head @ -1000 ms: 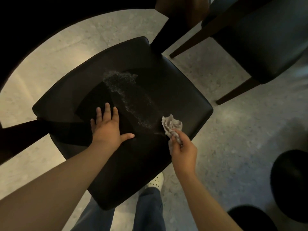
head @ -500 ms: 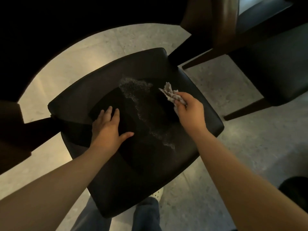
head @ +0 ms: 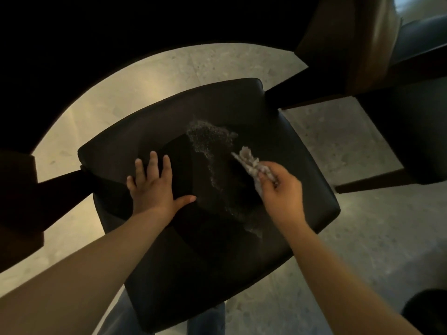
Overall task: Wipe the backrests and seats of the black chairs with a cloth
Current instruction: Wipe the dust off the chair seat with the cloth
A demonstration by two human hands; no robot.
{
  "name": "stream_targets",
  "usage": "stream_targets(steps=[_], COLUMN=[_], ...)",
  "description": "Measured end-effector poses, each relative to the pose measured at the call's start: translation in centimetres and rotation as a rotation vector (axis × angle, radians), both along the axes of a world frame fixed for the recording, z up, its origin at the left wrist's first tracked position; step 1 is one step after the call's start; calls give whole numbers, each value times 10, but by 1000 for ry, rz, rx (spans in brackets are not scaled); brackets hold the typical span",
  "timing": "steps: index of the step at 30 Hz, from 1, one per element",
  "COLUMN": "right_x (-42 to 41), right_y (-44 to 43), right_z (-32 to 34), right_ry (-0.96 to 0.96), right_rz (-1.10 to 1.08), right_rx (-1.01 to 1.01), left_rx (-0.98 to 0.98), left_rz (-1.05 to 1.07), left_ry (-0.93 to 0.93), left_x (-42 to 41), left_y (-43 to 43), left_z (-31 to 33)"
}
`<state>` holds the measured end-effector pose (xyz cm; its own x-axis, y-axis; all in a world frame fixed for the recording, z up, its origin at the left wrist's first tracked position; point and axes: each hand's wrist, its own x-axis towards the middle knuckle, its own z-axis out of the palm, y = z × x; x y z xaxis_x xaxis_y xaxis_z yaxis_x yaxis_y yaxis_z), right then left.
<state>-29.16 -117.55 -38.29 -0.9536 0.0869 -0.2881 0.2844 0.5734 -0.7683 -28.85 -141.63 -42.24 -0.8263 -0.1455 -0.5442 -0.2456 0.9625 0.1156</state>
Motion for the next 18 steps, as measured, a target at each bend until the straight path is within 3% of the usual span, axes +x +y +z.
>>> stream_targets(steps=[7,11,18], right_x=[-113,-154,-95], right_y=[-27,-51,-42], right_z=[-10,-29,-28], right_ry=[139,47,-55], right_rz=[91,178,340], right_rx=[56,177,215], left_rx=[-27,-72,-66], left_rz=[-10,-33,-18], left_ry=[-23,-30,-49], left_x=[1,1,0], left_y=[1,2,3], left_z=[-8,-12,-11])
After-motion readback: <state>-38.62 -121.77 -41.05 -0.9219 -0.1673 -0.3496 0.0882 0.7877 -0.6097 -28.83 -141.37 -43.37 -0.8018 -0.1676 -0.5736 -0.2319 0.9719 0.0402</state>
